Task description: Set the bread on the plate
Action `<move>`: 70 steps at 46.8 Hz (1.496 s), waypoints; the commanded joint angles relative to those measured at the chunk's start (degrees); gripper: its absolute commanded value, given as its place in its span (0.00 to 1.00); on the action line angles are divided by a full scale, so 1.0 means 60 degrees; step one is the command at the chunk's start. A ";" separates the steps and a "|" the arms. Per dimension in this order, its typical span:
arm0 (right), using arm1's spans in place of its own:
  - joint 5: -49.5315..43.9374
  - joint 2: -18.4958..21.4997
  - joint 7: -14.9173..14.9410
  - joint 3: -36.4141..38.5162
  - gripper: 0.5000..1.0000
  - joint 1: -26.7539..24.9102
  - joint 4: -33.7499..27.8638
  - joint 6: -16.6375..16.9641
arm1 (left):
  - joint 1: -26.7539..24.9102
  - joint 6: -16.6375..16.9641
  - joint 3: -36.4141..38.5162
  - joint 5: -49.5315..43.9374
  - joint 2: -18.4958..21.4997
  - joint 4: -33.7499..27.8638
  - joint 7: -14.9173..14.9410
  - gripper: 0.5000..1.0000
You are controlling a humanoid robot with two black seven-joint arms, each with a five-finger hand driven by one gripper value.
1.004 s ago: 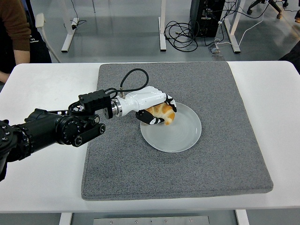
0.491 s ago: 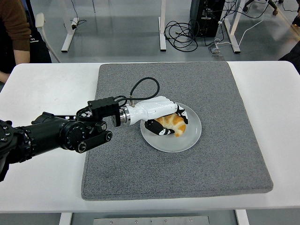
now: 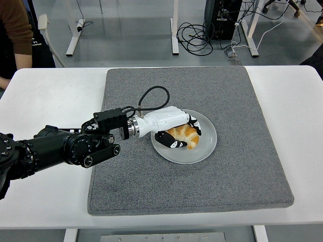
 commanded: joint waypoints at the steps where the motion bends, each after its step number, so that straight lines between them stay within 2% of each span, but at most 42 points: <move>1: 0.0001 0.0000 0.0000 0.0000 1.00 0.0000 0.0000 -0.0002 | 0.0055 0.0007 0.0002 -0.0055 0.0000 -0.0001 0.0001 0.08; 9: 0.0001 0.0000 0.0000 0.0000 1.00 0.0000 0.0000 0.0013 | 0.0187 0.0007 -0.0027 -0.0055 0.0000 -0.0001 0.0001 0.20; 17: 0.0001 0.0000 0.0000 0.0000 1.00 0.0000 0.0000 -0.0002 | 0.0187 0.0022 -0.0042 -0.0420 0.0000 -0.0001 0.0001 0.44; 21: 0.0001 0.0000 0.0000 0.0000 1.00 0.0000 0.0000 -0.0002 | 0.0187 0.0036 -0.0042 -0.0889 0.0000 -0.0001 0.0001 0.60; 25: 0.0001 0.0000 0.0000 0.0000 1.00 0.0000 0.0000 0.0013 | 0.0157 0.0036 -0.0027 -0.1270 0.0000 -0.0015 0.0001 0.67; 48: 0.0001 0.0000 0.0000 0.0000 1.00 0.0000 0.0000 -0.0002 | 0.0172 0.0007 -0.0290 -0.1388 0.0000 -0.0030 0.0001 0.79; 65: 0.0001 0.0000 0.0000 0.0059 1.00 0.0015 0.0117 0.0013 | -0.0165 -0.0037 -0.0759 -0.2954 0.0000 -0.0030 0.0001 0.84; 70: 0.0001 0.0000 0.0000 0.0044 1.00 0.0015 0.0117 0.0013 | -0.0238 -0.0299 -0.1169 -0.3628 0.0000 -0.0030 0.0001 0.84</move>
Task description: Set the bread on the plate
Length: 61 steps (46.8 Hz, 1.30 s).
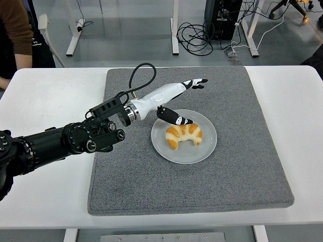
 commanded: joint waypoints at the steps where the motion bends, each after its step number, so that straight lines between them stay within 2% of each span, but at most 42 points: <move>1: 0.0001 0.0000 0.0000 -0.0011 1.00 0.0001 0.0001 -0.0001 | -0.0016 -0.0328 -0.0293 -0.0458 0.0000 0.0015 0.0001 0.84; 10: 0.0001 0.0000 0.0000 -0.0011 1.00 0.0001 0.0001 -0.0001 | -0.0016 -0.1808 -0.1449 -0.1587 0.0234 0.0016 0.0001 0.84; 20: 0.0001 0.0000 0.0000 -0.0011 1.00 0.0001 0.0001 -0.0001 | 0.0042 -0.2731 -0.2343 -0.2085 0.0951 0.0016 0.0001 0.84; 30: 0.0001 0.0000 0.0000 0.0004 1.00 0.0001 0.0001 -0.0001 | 0.0086 -0.3508 -0.2842 -0.3080 0.1581 0.0059 0.0001 0.84; 45: 0.0001 0.0000 0.0000 0.0004 1.00 -0.0029 0.0001 -0.0001 | 0.0247 -0.4299 -0.3340 -0.4370 0.2299 0.0162 0.0004 0.84; 52: 0.0001 0.0000 0.0000 -0.0011 1.00 -0.0029 0.0001 -0.0001 | 0.0467 -0.4548 -0.3720 -0.4766 0.2446 0.0264 0.0311 0.84; 61: 0.0001 0.0000 0.0000 -0.0011 1.00 -0.0058 0.0001 -0.0001 | 0.0906 -0.5178 -0.4526 -0.5117 0.2432 0.0982 0.0955 0.84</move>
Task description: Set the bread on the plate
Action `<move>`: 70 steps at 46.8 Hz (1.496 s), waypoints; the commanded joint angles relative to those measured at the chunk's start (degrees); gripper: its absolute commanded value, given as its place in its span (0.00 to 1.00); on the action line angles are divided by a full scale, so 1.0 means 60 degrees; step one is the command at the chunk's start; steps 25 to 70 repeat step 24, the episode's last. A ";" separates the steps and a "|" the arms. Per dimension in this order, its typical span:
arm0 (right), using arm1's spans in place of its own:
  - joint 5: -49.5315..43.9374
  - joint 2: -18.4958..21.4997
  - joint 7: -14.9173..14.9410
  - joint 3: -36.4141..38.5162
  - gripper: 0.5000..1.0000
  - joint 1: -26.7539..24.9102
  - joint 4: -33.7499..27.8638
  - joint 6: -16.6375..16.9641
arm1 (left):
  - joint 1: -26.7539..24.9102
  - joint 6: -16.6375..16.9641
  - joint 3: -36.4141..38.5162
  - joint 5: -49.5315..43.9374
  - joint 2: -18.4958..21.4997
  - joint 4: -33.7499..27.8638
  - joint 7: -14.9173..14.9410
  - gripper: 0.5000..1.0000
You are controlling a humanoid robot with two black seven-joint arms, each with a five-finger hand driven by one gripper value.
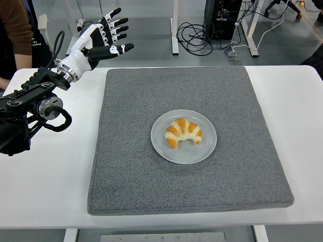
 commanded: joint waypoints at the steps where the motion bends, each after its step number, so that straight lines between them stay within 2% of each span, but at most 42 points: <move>1: 0.0000 0.0000 -0.0002 0.0003 1.00 -0.0002 0.0000 0.0000 | 0.0170 -0.0253 -0.0322 -0.0131 -0.0024 0.0279 0.0319 0.84; 5: 0.0000 0.0000 -0.0002 0.0003 1.00 -0.0002 0.0000 0.0000 | 0.0360 -0.0443 -0.0528 -0.0161 -0.0053 0.0441 0.0554 0.84; 24: 0.0000 0.0000 -0.0002 -0.0012 1.00 -0.0031 0.0000 0.0000 | 0.0521 -0.0488 -0.0543 -0.0160 -0.0127 0.0441 0.0525 0.90; 70: 0.0000 0.0000 -0.0002 -0.0012 1.00 -0.0031 0.0000 0.0000 | 0.0521 -0.0488 -0.0543 -0.0160 -0.0127 0.0441 0.0525 0.90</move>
